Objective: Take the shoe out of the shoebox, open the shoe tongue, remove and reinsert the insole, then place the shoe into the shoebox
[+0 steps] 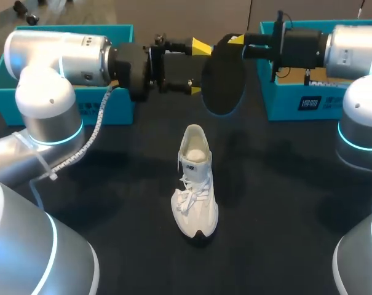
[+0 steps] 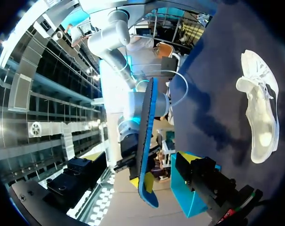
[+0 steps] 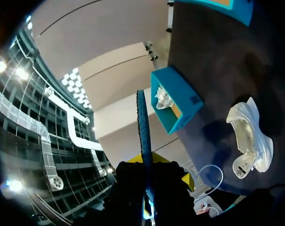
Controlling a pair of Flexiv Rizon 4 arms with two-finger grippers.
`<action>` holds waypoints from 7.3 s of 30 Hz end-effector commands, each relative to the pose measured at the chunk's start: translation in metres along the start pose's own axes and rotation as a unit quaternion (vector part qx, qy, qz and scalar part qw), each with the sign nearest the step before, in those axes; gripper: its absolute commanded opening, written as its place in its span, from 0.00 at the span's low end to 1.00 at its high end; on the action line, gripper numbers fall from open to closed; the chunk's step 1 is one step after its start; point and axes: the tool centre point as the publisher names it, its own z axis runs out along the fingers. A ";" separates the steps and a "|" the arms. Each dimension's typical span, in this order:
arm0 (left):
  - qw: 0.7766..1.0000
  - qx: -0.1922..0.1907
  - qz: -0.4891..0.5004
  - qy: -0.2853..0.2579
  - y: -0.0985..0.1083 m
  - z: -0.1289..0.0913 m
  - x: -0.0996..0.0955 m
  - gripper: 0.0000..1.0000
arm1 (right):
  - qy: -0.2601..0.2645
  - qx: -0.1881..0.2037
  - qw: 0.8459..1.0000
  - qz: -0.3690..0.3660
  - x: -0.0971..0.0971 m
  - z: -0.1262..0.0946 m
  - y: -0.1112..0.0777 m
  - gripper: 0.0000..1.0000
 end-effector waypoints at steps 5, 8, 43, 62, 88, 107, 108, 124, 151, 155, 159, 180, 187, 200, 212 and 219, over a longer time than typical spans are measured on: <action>1.000 -0.007 -0.001 -0.007 0.002 0.005 0.003 0.78 | 0.001 0.001 1.000 0.005 -0.001 0.017 0.004 0.00; 1.000 -0.007 -0.001 -0.008 0.003 0.007 0.005 0.49 | 0.001 0.003 1.000 0.006 -0.002 0.019 0.003 0.00; 1.000 -0.022 -0.018 -0.008 -0.001 -0.005 0.016 0.00 | 0.027 0.049 0.991 -0.121 -0.013 -0.017 -0.021 1.00; 0.999 -0.036 -0.024 0.005 -0.013 -0.024 0.009 0.00 | 0.033 0.133 0.960 -0.243 -0.037 -0.078 -0.044 1.00; 1.000 -0.021 -0.020 0.010 -0.017 -0.027 0.008 0.00 | 0.042 0.157 0.952 -0.257 -0.042 -0.099 -0.044 1.00; 0.864 -0.028 -0.503 -0.021 -0.043 -0.019 0.003 0.00 | 0.042 0.157 0.952 -0.257 -0.042 -0.099 -0.044 1.00; 0.853 -0.023 -0.521 -0.021 -0.044 -0.019 0.001 0.00 | 0.042 0.157 0.952 -0.257 -0.042 -0.099 -0.044 1.00; 0.809 -0.001 -0.588 0.003 -0.044 -0.021 -0.004 0.00 | 0.042 0.157 0.952 -0.257 -0.042 -0.099 -0.044 1.00; 0.349 -0.010 -0.930 0.117 -0.039 -0.019 0.017 0.00 | 0.042 0.157 0.952 -0.257 -0.042 -0.099 -0.044 1.00; 0.229 0.041 -0.964 0.128 -0.040 -0.019 0.019 0.00 | 0.042 0.157 0.952 -0.257 -0.042 -0.099 -0.044 1.00; 0.201 0.072 -0.969 0.126 -0.041 -0.020 0.019 0.00 | 0.042 0.157 0.952 -0.257 -0.042 -0.099 -0.044 1.00; 0.201 0.072 -0.969 0.126 -0.041 -0.020 0.019 0.00 | 0.042 0.157 0.952 -0.257 -0.042 -0.099 -0.044 1.00; 0.127 0.060 -0.984 0.113 -0.040 -0.021 0.029 0.00 | 0.038 0.158 0.950 -0.266 -0.043 -0.099 -0.044 1.00; 0.065 0.065 -0.992 0.090 -0.024 -0.029 0.044 0.00 | -0.052 0.117 0.947 -0.295 -0.037 -0.099 -0.069 1.00; 0.005 0.078 -0.993 0.089 -0.007 -0.027 0.068 0.00 | -0.153 0.082 0.933 -0.317 -0.025 -0.078 -0.096 1.00; -0.006 0.075 -0.993 0.093 0.001 -0.025 0.073 0.00 | -0.198 0.060 0.924 -0.323 -0.026 -0.072 -0.105 1.00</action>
